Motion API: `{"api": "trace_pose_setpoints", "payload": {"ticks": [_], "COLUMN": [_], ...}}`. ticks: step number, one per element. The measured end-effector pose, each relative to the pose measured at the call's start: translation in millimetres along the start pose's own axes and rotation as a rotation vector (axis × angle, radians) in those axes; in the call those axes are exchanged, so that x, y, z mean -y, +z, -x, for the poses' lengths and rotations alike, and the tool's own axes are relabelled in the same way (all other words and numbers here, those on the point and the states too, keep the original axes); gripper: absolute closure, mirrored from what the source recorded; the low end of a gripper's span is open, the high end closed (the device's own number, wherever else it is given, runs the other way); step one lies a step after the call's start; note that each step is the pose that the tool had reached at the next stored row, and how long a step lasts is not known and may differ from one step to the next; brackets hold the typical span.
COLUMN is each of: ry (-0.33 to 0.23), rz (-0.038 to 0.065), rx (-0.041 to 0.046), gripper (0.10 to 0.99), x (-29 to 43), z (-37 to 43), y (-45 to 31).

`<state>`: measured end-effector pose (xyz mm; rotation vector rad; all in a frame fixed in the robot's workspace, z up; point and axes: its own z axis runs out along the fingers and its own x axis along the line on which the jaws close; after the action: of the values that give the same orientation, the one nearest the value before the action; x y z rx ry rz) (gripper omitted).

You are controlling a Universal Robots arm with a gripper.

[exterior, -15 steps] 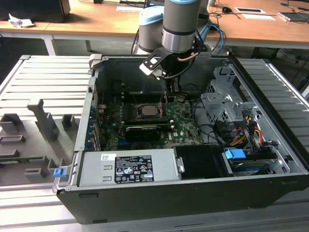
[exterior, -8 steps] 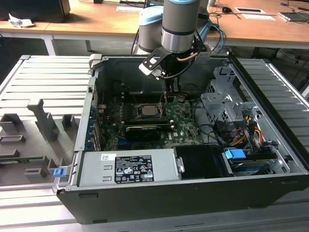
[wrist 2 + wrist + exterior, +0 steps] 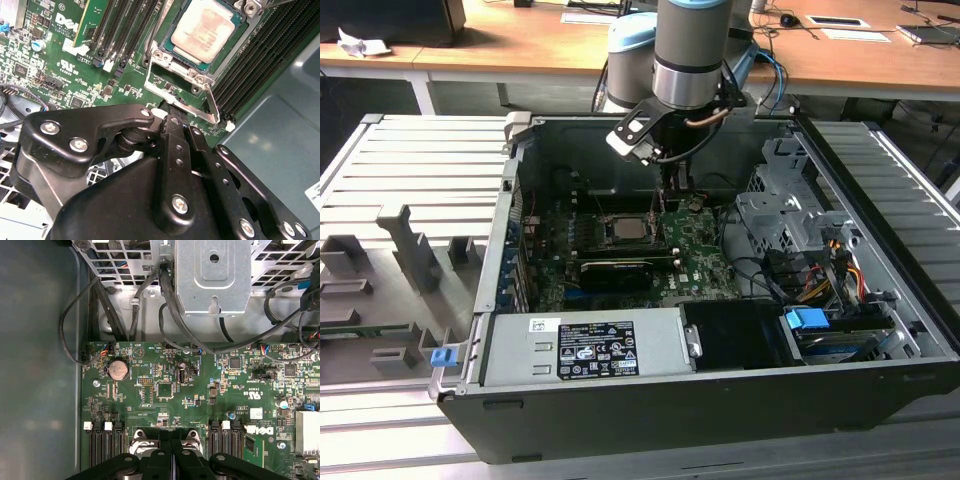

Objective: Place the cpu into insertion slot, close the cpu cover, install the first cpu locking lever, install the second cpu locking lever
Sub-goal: 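Close the cpu cover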

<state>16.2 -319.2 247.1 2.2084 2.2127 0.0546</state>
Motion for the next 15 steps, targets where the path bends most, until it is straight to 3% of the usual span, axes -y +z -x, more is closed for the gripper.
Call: {"api": "trace_pose_setpoints", "payload": {"ticks": [15], "ry": [0.000], "rz": [0.000], "rx": [0.0000], "gripper": [0.980], "x": [9.5], "z": [0.0], "y": [-0.3]}}
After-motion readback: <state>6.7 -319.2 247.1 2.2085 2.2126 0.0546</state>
